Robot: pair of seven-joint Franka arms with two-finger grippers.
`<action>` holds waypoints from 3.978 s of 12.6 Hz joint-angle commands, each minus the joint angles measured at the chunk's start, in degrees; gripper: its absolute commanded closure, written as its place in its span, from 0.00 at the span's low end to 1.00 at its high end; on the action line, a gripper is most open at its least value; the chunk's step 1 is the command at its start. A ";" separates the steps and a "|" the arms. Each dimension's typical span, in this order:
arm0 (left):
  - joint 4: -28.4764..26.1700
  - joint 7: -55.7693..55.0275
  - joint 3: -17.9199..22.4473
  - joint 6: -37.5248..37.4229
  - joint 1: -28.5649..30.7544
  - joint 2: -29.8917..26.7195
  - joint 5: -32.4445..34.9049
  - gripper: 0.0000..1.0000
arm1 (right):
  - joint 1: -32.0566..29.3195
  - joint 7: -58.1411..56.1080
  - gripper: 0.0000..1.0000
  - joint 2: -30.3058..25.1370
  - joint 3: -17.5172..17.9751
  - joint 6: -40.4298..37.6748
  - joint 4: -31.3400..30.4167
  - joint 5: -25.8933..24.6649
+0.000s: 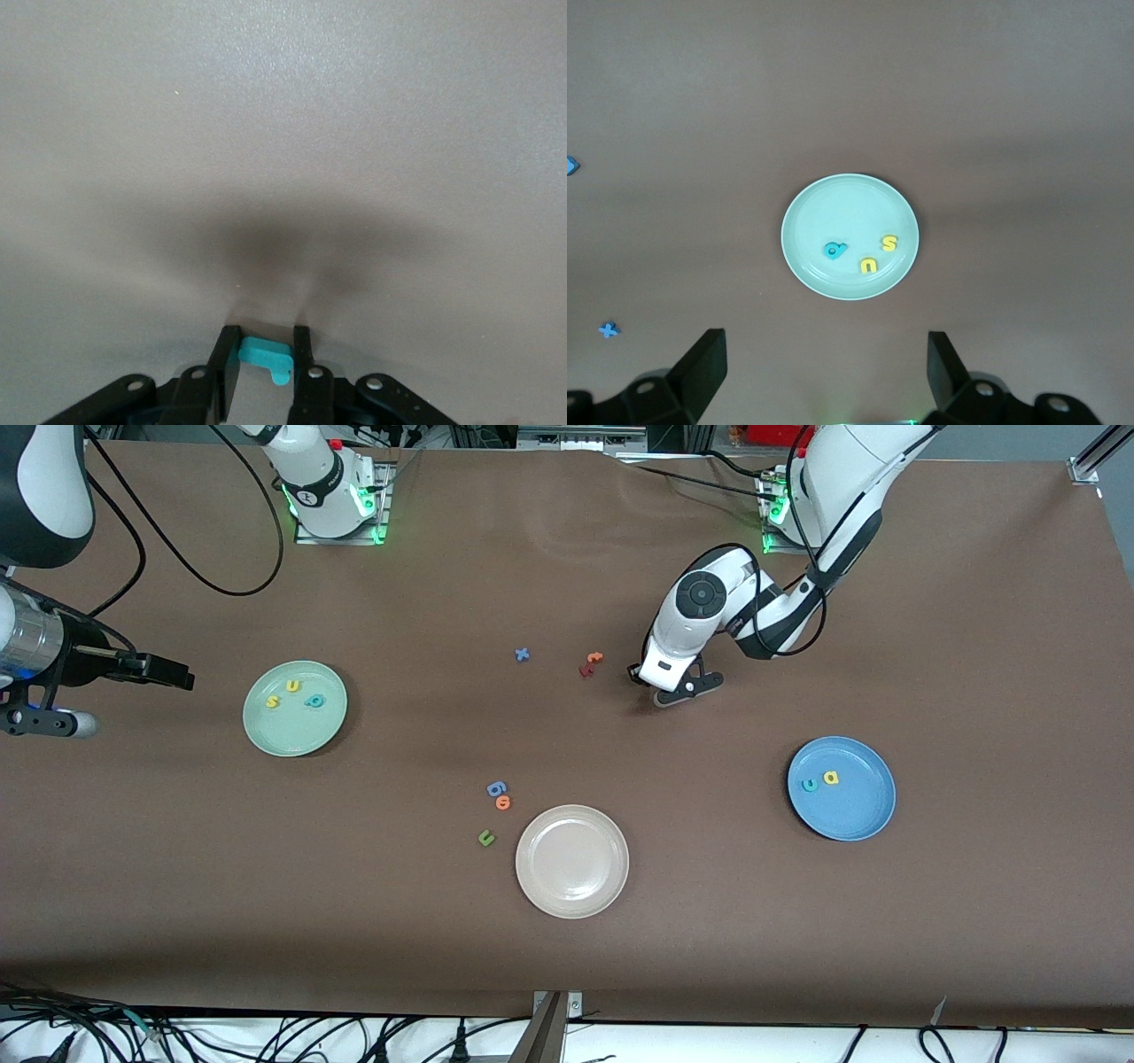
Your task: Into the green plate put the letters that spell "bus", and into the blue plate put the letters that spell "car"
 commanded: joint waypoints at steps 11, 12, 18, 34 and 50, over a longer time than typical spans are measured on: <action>20.30 27.23 0.81 -25.87 10.40 2.22 1.68 0.81 | -0.72 0.13 0.00 -1.37 0.88 0.07 -1.33 -0.77; 21.80 32.77 0.90 -27.81 12.33 2.75 1.85 0.81 | -0.81 0.13 0.00 -1.45 0.88 0.07 -1.33 -0.77; 26.47 57.31 10.47 -34.94 12.70 3.37 5.96 0.81 | -0.81 0.13 0.00 -1.37 0.88 0.07 -1.33 -0.85; 29.02 64.37 10.39 -35.39 17.54 1.43 10.11 0.00 | -0.37 1.72 0.00 -1.19 1.05 0.07 -0.10 -2.08; 28.76 66.55 19.83 -46.71 14.85 -16.11 -6.38 0.00 | 0.16 1.54 0.00 -1.02 1.05 0.07 -0.10 -2.17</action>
